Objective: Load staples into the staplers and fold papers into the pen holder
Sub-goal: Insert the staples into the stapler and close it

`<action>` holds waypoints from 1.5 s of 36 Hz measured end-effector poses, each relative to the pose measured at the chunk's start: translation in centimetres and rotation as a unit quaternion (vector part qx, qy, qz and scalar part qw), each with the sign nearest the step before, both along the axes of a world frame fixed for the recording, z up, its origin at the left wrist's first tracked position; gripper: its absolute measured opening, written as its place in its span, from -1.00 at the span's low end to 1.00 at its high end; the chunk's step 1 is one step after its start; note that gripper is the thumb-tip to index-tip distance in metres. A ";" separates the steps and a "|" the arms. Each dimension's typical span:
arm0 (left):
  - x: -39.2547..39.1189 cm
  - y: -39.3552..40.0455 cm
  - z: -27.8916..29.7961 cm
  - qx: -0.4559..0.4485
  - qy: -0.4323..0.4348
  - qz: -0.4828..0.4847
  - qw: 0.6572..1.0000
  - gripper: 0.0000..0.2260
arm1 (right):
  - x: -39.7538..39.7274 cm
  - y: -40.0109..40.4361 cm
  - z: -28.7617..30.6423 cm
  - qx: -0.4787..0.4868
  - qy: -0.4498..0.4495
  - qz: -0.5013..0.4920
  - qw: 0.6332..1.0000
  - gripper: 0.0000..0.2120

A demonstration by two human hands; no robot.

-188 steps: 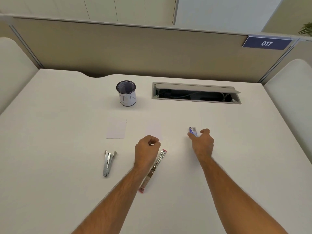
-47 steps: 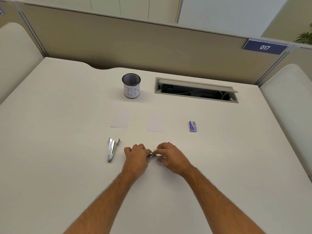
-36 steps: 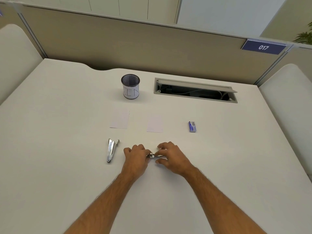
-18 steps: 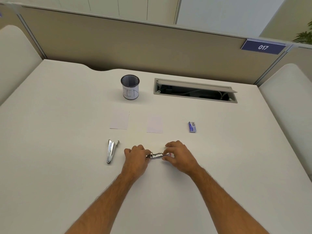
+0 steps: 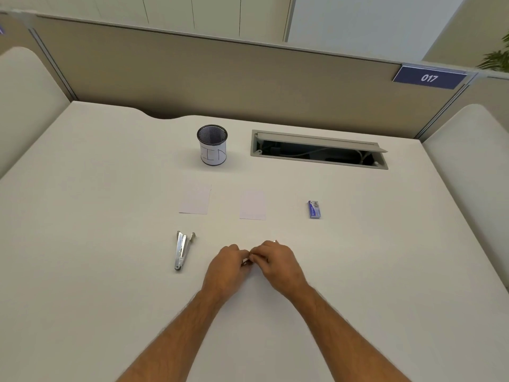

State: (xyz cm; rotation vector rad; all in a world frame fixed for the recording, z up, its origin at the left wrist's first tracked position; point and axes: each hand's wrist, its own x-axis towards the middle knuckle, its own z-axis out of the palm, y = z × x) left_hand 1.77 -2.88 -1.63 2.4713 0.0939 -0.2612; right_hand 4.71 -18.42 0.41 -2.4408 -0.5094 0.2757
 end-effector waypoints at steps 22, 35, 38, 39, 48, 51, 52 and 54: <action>-0.3 -0.6 -0.1 0.002 0.004 -0.007 1.000 -0.78 | 0.1 -0.6 -1.3 0.069 0.062 -0.237 0.967 -0.93; -0.6 -1.5 -0.3 0.018 -0.011 0.001 1.000 -0.83 | -1.6 0.0 -1.4 0.065 0.045 -0.239 0.968 -0.74; -0.7 -1.6 -0.4 0.025 -0.016 -0.005 1.000 -0.83 | -1.8 -0.1 -1.2 0.035 0.038 -0.212 0.976 -0.76; -0.8 -1.7 -0.4 0.026 -0.017 -0.005 1.000 -0.83 | -1.9 -0.1 -1.3 0.009 0.027 -0.192 0.981 -0.77; -0.9 -1.6 -0.2 0.013 -0.005 -0.002 1.000 -0.84 | -2.7 -0.8 -1.6 -0.121 -0.083 -0.144 0.979 -0.86; -0.9 -1.7 -0.2 0.014 -0.004 -0.002 1.000 -0.85 | -2.6 -0.9 -2.0 -0.101 -0.109 -0.170 0.974 -0.86; -1.0 -1.7 -0.2 0.016 -0.005 -0.002 1.000 -0.85 | -2.5 -1.0 -2.1 -0.100 -0.106 -0.172 0.974 -0.87; -1.0 -1.8 -0.2 0.019 -0.005 -0.003 1.000 -0.84 | -2.4 -1.3 -2.1 -0.105 -0.090 -0.161 0.977 -0.88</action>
